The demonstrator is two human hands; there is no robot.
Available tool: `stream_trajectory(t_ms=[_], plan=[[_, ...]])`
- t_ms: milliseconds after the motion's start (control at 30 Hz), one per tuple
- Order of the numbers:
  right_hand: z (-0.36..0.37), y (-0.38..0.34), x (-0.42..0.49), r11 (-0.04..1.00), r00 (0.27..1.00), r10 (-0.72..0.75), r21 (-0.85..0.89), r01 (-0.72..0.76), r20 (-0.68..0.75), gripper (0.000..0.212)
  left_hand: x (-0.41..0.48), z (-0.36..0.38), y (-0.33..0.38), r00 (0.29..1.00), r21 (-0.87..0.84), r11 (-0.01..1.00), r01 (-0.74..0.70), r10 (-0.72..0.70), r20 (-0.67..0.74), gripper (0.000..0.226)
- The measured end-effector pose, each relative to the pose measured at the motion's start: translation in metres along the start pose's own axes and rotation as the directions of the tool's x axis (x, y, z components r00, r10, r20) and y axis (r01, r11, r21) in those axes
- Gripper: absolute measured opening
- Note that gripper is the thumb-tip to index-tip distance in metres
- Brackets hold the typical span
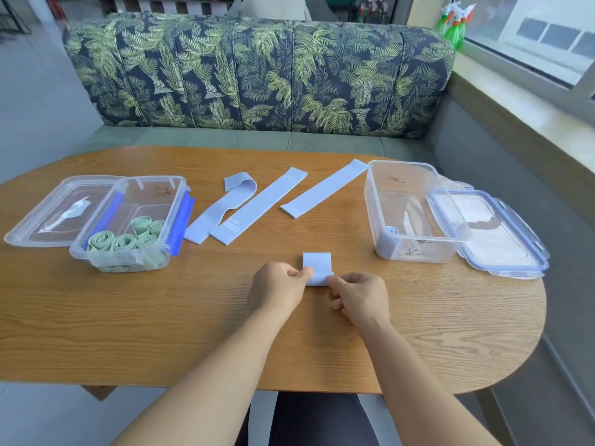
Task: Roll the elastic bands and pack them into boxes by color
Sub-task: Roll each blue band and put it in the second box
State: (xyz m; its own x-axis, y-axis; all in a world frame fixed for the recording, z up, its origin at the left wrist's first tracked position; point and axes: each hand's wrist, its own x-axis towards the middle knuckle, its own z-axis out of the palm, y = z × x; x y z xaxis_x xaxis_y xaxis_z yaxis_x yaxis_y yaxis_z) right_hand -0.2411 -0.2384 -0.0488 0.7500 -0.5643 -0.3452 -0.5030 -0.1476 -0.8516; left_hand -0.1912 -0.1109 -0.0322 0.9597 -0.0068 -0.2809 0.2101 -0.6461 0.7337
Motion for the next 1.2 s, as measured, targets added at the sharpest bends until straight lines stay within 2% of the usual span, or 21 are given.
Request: stream_trajectory(t_ms=[133, 267, 367, 600, 900, 1000, 1067, 1200], plan=[[-0.001, -0.001, 0.003, 1.0, 1.0, 0.023, -0.004, -0.023, 0.003, 0.017, -0.003, 0.0, -0.009, 0.999, -0.086, 0.995, -0.046, 0.047, 0.003, 0.034], [-0.002, -0.002, 0.005, 0.999, 0.999, 0.04, -0.011, -0.04, 0.017, 0.018, -0.01, -0.001, -0.025, 0.999, -0.23, 0.972, -0.041, 0.045, 0.014, 0.013], [-0.003, -0.005, 0.007, 0.999, 0.998, 0.05, -0.001, -0.05, 0.028, 0.02, -0.012, 0.003, -0.028, 0.998, -0.259, 0.964, -0.054, 0.055, -0.002, 0.023], [-0.003, -0.009, 0.015, 0.997, 0.997, 0.071, 0.014, -0.071, 0.042, 0.025, -0.007, 0.01, -0.017, 0.997, -0.212, 0.974, -0.082, 0.079, -0.022, 0.028], [-0.002, -0.013, 0.022, 0.997, 0.996, 0.08, 0.013, -0.081, 0.048, 0.027, -0.001, 0.014, -0.012, 0.998, -0.149, 0.987, -0.056, 0.05, -0.045, 0.007], [-0.003, -0.013, 0.023, 0.995, 0.995, 0.088, 0.041, -0.09, 0.056, 0.03, -0.001, 0.012, -0.008, 0.998, -0.122, 0.992, -0.035, 0.029, -0.047, 0.013], [-0.005, -0.011, 0.023, 0.988, 0.995, 0.087, 0.121, -0.093, 0.053, 0.029, 0.001, 0.01, -0.004, 0.999, -0.108, 0.994, -0.011, 0.006, -0.044, 0.014], [-0.01, -0.008, 0.019, 0.981, 0.998, 0.048, 0.183, -0.055, 0.043, 0.016, 0.005, 0.006, 0.002, 0.999, -0.084, 0.996, 0.01, -0.013, -0.037, 0.022]])
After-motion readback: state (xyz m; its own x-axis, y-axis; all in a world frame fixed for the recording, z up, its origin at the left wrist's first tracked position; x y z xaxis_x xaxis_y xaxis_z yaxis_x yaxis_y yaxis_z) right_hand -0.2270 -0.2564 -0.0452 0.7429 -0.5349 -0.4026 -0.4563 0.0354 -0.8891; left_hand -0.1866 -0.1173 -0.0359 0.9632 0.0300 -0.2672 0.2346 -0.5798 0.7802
